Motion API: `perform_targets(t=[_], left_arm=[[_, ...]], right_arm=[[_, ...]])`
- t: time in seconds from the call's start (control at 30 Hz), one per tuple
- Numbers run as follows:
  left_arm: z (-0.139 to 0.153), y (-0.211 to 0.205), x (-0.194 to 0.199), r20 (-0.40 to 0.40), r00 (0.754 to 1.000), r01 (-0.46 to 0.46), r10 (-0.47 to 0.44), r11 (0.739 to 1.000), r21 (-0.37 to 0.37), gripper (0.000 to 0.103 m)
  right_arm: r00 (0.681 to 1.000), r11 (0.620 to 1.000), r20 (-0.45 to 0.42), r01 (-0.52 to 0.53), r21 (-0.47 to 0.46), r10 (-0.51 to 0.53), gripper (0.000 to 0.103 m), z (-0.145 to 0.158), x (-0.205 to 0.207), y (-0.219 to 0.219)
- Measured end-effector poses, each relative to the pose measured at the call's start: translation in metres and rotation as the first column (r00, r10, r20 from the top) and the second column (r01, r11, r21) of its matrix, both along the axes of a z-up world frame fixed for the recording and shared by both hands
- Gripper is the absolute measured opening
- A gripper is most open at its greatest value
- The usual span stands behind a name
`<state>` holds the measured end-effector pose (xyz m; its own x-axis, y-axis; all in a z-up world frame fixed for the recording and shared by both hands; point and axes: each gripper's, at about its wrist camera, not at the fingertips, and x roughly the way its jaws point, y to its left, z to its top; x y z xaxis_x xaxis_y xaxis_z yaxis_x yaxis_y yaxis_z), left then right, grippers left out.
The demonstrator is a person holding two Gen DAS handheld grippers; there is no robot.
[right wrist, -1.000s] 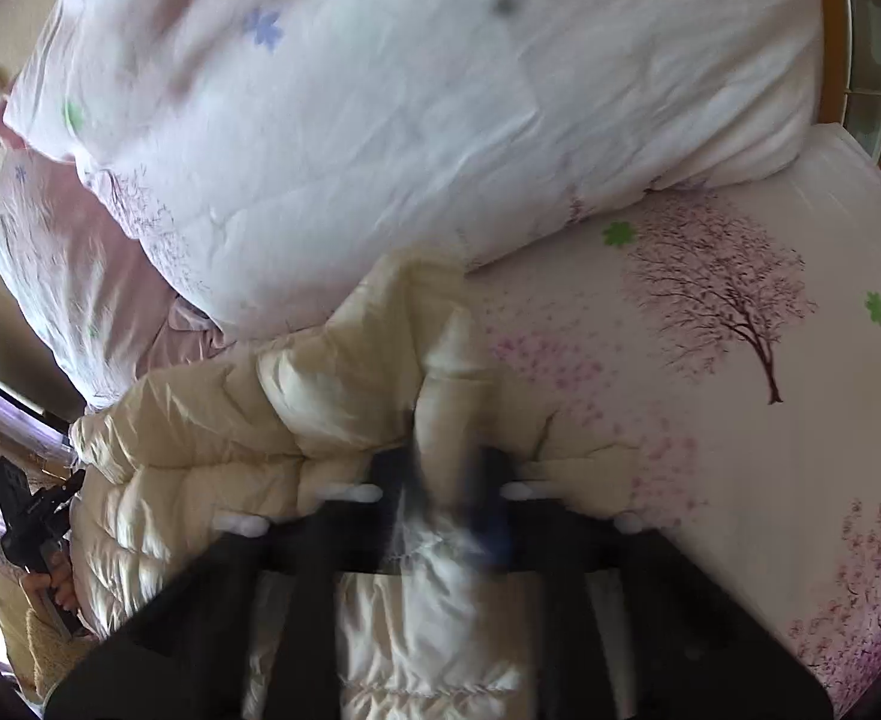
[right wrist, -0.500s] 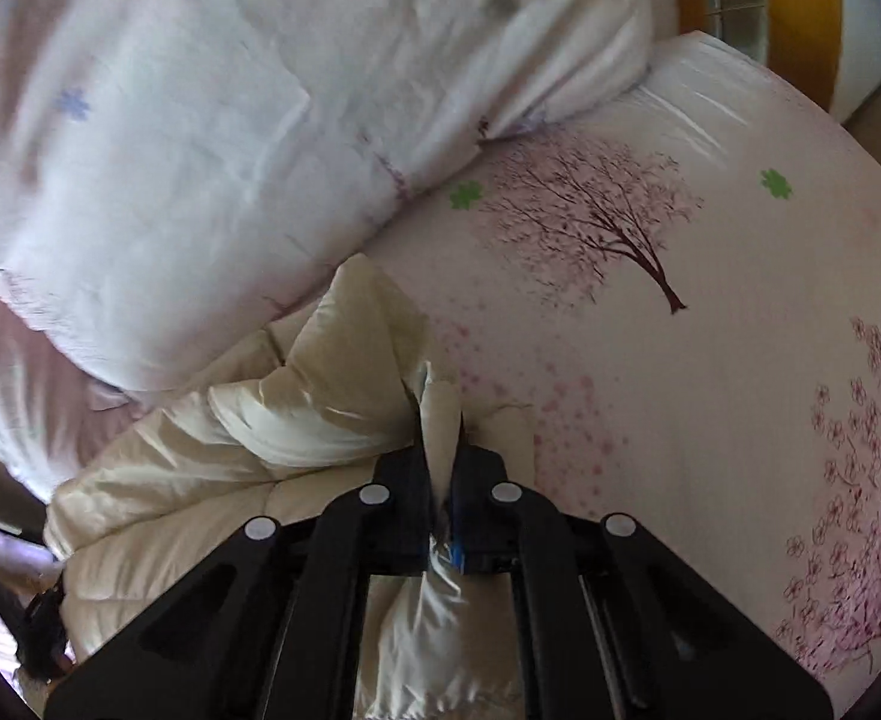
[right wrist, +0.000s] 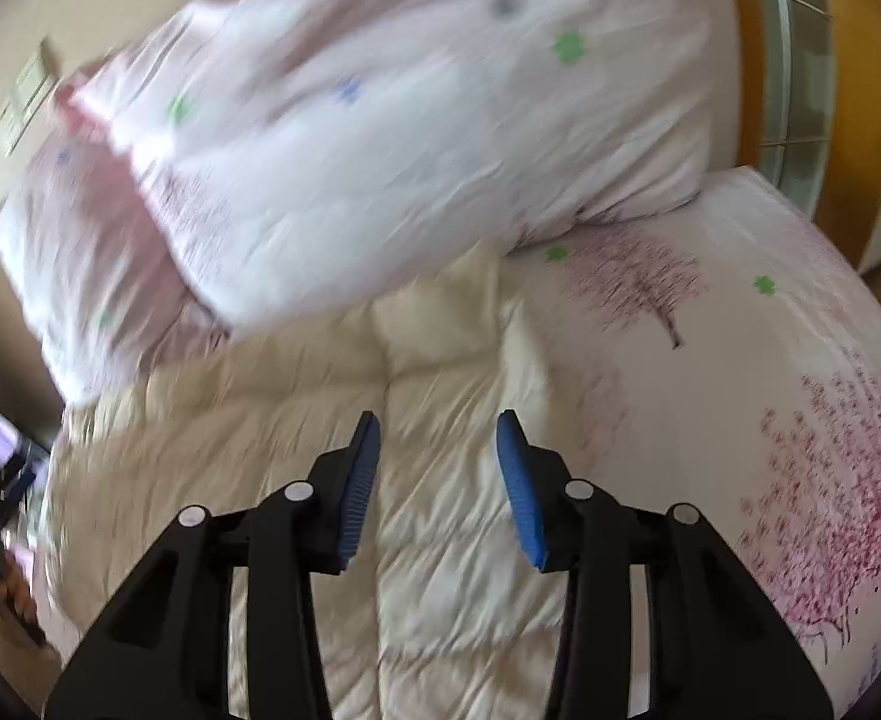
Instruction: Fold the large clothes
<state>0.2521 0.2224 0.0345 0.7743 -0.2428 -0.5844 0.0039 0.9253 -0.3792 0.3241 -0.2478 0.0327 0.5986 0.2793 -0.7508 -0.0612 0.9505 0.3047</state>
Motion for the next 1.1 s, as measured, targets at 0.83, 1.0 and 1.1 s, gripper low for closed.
perform_targets(t=[0.83, 1.0, 1.1], left_arm=[[-0.059, 0.011, 0.02, -0.219, 0.969, -0.117, 0.112, 0.993, -0.008, 0.071], [-0.039, 0.034, -0.02, -0.152, 0.986, -0.088, 0.067, 0.987, -0.135, 0.07], [-0.032, 0.048, -0.051, -0.124, 0.99, -0.092, 0.072, 0.982, -0.166, 0.071]], right_arm=[[0.982, 0.998, -0.185, 0.044, -0.04, -0.05, 0.032, -0.059, 0.016, 0.001], [0.99, 0.996, -0.127, 0.069, 0.058, -0.061, 0.046, -0.032, -0.019, -0.021], [0.988, 0.984, -0.119, 0.113, 0.136, -0.097, 0.07, -0.024, -0.044, -0.045]])
